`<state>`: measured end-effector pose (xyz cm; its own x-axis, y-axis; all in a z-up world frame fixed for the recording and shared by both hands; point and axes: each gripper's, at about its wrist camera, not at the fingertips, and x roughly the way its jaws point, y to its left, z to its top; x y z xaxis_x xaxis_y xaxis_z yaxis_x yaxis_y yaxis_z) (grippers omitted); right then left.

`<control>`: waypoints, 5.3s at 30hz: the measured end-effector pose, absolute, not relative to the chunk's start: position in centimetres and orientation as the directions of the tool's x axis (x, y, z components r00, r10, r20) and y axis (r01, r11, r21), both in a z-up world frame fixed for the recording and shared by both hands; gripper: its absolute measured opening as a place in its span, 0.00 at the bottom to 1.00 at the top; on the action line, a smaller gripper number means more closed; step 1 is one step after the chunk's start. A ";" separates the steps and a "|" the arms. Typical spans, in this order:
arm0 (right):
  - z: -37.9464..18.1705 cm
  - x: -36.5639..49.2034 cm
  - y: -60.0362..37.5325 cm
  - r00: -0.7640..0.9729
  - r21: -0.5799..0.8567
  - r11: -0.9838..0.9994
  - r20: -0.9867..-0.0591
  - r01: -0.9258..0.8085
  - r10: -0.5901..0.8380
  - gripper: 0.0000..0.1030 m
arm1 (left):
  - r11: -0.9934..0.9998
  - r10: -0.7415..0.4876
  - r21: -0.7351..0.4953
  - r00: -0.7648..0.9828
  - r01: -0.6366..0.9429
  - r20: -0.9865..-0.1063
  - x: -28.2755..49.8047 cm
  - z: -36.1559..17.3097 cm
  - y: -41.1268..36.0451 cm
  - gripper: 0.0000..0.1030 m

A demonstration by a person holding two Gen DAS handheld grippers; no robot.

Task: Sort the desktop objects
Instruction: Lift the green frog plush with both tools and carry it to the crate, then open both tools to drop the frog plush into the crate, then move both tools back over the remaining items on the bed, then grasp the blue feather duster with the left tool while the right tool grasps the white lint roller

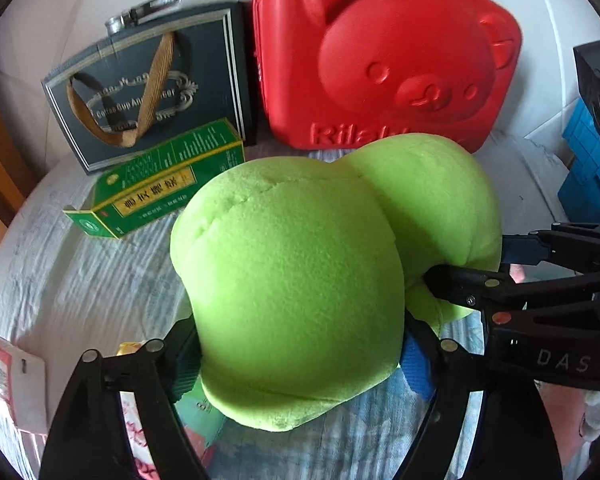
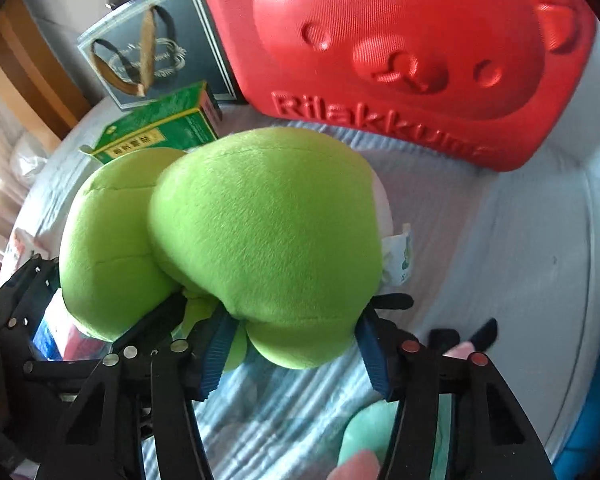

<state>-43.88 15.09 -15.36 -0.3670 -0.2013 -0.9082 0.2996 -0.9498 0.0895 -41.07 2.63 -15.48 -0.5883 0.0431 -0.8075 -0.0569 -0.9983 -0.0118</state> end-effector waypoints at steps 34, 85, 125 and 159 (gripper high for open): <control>13.5 -13.8 29.4 -0.857 0.099 -0.987 -0.491 0.122 -0.156 0.49 | -0.936 0.300 0.075 -0.894 -0.343 -0.333 -17.0 12.3 15.5 0.78; 12.0 -4.4 55.8 -0.759 0.042 -0.887 -0.536 -0.460 0.369 1.00 | -0.828 0.459 0.073 -0.748 -0.555 -0.480 -15.2 13.7 42.6 0.96; 10.6 -7.5 24.7 -0.901 -0.048 -0.998 -0.434 0.040 -0.015 1.00 | -0.997 0.000 -0.058 -0.816 0.041 -0.577 -10.6 1.2 1.0 0.98; -16.7 -26.2 24.4 -0.446 0.043 -0.995 -0.892 0.089 -0.079 1.00 | -0.959 -0.113 -0.003 -0.392 0.283 -0.913 -18.5 -22.2 -16.0 0.55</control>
